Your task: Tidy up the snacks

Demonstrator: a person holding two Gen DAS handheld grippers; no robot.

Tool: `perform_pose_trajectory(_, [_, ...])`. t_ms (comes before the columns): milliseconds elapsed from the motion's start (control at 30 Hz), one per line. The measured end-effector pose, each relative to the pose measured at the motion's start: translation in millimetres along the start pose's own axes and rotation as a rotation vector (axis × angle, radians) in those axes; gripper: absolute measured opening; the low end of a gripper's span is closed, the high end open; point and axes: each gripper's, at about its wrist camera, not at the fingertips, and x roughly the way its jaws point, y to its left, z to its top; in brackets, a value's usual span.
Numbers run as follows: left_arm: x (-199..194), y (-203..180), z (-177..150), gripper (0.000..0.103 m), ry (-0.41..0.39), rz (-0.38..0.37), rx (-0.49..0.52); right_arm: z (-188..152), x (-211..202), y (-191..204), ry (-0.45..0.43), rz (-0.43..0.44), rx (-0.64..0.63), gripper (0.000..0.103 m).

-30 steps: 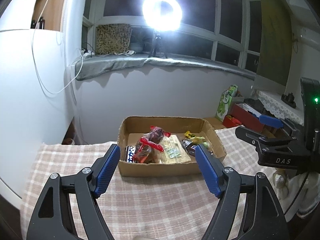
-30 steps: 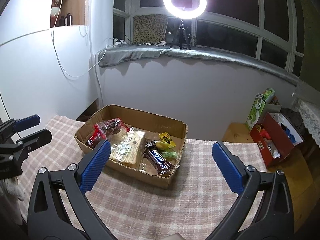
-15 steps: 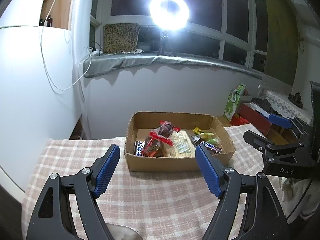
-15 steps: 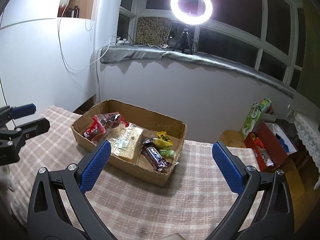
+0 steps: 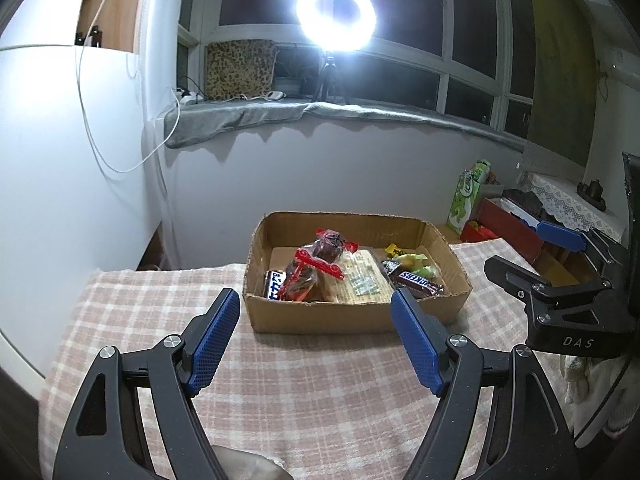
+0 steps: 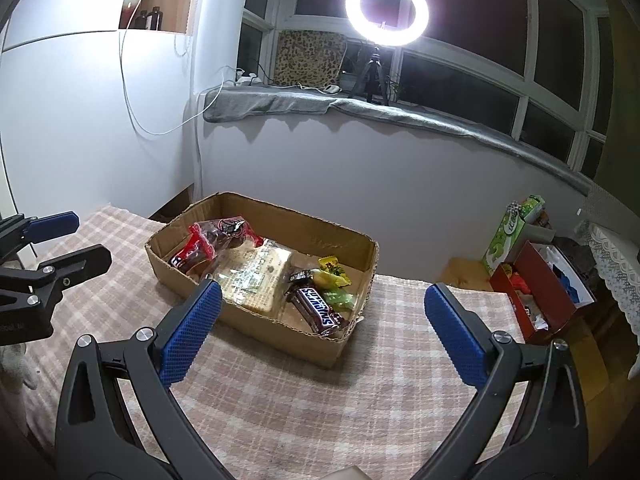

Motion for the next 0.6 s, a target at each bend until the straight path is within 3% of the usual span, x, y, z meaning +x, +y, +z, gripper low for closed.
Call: perform_pose_trajectory(600, [5.2,-4.4,-3.2,0.078,-0.012,0.020,0.028,-4.5,3.5,-4.9,0.008,-0.017,-0.017,0.103])
